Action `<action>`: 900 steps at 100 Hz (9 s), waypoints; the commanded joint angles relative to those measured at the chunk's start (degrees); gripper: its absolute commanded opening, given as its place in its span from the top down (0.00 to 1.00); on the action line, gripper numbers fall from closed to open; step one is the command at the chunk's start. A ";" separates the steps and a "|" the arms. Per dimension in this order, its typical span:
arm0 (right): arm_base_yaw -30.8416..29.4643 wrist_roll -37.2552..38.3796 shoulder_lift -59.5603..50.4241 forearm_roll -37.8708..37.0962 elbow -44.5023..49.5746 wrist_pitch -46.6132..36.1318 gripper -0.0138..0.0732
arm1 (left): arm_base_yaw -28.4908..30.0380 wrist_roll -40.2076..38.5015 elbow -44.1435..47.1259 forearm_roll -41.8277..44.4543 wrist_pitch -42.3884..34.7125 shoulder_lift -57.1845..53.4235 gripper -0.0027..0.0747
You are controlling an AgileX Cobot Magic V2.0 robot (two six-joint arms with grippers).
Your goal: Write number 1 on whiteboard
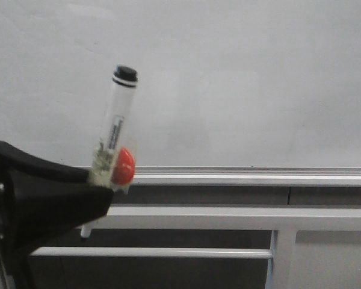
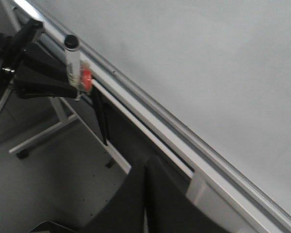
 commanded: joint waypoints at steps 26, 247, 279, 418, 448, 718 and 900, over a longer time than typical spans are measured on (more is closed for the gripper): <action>21.04 -1.18 12.02 -12.57 -1.96 -9.79 0.91 | -0.46 7.83 -7.67 2.61 13.80 -2.54 0.99; 27.27 -0.74 29.87 -11.02 -5.10 -28.80 0.69 | -2.36 14.07 -19.31 18.20 36.62 -11.74 0.99; 27.27 -0.74 29.87 -11.02 -5.10 -28.02 0.92 | -2.36 14.07 -19.31 18.20 36.52 -11.74 0.93; 16.98 15.12 -5.95 -14.70 7.79 -28.67 0.89 | -2.25 4.45 -11.86 0.98 49.94 -37.57 0.99; 16.23 18.53 -9.68 -14.33 15.12 -29.74 0.89 | -2.25 4.45 -11.86 -0.70 47.57 -37.44 0.99; 12.72 17.55 20.39 -11.78 18.48 -62.85 0.89 | -0.95 4.45 -11.86 -3.14 47.22 -37.44 0.99; 23.27 17.81 27.71 -12.95 -5.27 -24.69 0.89 | -0.95 5.18 -12.55 19.38 32.38 -22.34 0.51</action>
